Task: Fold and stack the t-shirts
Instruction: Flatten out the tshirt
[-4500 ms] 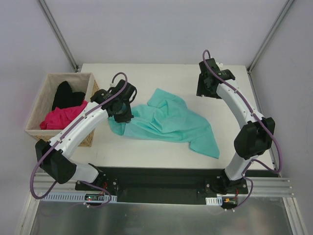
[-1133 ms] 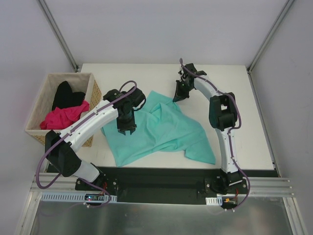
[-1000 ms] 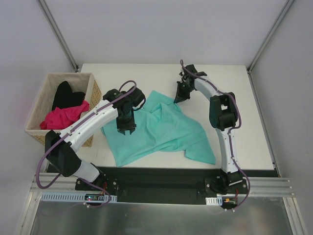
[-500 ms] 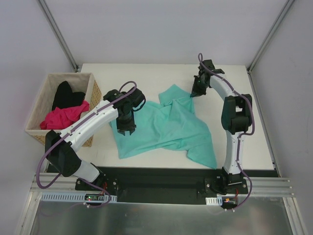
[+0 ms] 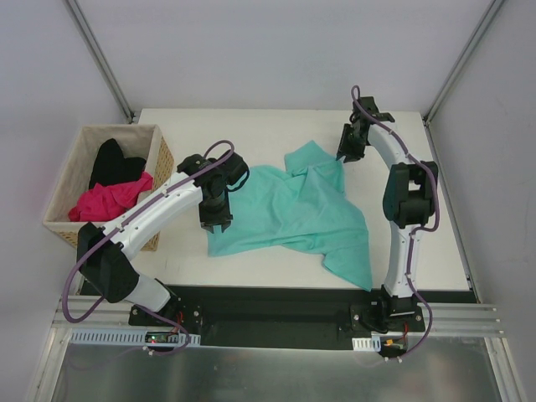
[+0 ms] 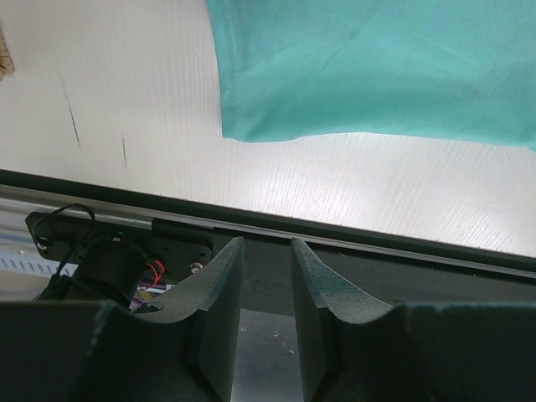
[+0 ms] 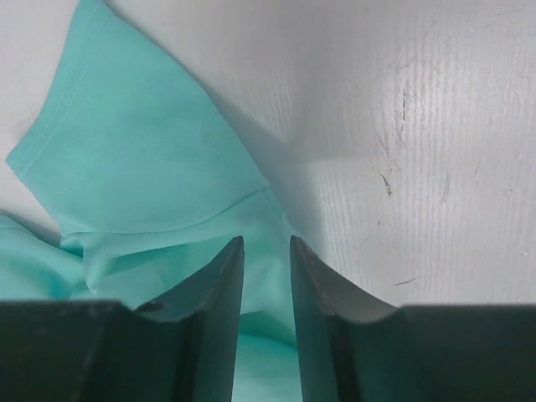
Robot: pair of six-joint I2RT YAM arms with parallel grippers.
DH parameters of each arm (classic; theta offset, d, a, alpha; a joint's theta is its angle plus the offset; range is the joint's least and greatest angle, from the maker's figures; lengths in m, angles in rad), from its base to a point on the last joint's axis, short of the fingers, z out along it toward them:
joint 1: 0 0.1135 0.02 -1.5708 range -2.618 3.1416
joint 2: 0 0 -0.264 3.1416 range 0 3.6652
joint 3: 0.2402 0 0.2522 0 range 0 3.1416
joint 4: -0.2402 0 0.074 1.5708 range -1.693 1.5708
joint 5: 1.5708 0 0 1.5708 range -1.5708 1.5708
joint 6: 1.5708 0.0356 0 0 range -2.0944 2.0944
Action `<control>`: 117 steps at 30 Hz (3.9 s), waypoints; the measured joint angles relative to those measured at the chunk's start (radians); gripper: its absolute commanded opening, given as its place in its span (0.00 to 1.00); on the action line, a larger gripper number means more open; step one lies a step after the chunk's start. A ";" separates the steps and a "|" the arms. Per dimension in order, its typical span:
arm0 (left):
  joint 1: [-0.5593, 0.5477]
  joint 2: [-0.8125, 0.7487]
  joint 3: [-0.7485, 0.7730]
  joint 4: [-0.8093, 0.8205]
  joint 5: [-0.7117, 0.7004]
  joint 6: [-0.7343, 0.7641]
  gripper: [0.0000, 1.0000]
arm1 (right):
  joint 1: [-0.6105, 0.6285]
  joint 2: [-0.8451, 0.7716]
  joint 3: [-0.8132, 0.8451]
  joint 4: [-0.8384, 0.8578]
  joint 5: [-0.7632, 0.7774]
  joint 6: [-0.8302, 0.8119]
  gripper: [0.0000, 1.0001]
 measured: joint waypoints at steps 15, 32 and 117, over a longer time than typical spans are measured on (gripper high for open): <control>0.000 0.002 -0.006 0.010 0.001 -0.002 0.29 | 0.042 -0.082 -0.005 -0.013 0.033 -0.035 0.71; 0.000 0.013 -0.011 0.030 0.001 -0.003 0.29 | 0.246 -0.096 -0.102 0.010 -0.070 -0.009 0.42; 0.052 0.079 0.029 0.006 -0.021 -0.009 0.29 | -0.053 0.164 0.097 0.014 -0.186 0.053 0.61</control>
